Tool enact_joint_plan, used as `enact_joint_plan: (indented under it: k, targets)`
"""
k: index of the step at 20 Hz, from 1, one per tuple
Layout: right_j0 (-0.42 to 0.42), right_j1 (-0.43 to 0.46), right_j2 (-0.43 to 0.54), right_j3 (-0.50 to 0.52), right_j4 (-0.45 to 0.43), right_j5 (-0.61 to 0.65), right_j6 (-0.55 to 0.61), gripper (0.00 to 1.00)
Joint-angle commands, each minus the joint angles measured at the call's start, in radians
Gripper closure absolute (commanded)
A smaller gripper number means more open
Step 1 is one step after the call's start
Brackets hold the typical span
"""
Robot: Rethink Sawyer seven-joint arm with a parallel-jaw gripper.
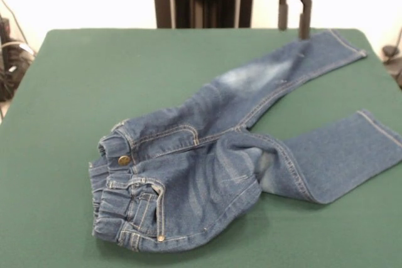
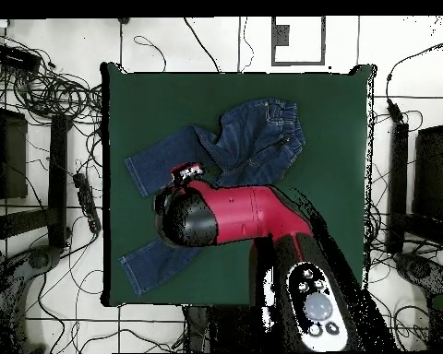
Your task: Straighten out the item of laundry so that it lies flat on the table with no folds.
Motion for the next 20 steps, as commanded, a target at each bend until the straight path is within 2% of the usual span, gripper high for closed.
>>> enact_joint_plan:
  k: [1, 11, 16, 20]
  targets:
    - [0.097, 0.180, 0.087, -0.215, -0.029, 0.138, -0.146, 0.00]
    - [0.218, 0.366, 0.018, -0.449, -0.026, 0.160, -0.073, 0.00]
    - [0.272, 0.448, -0.014, -0.535, -0.011, 0.133, -0.026, 0.00]
    - [0.287, 0.475, -0.025, -0.560, -0.012, 0.128, -0.035, 0.00]
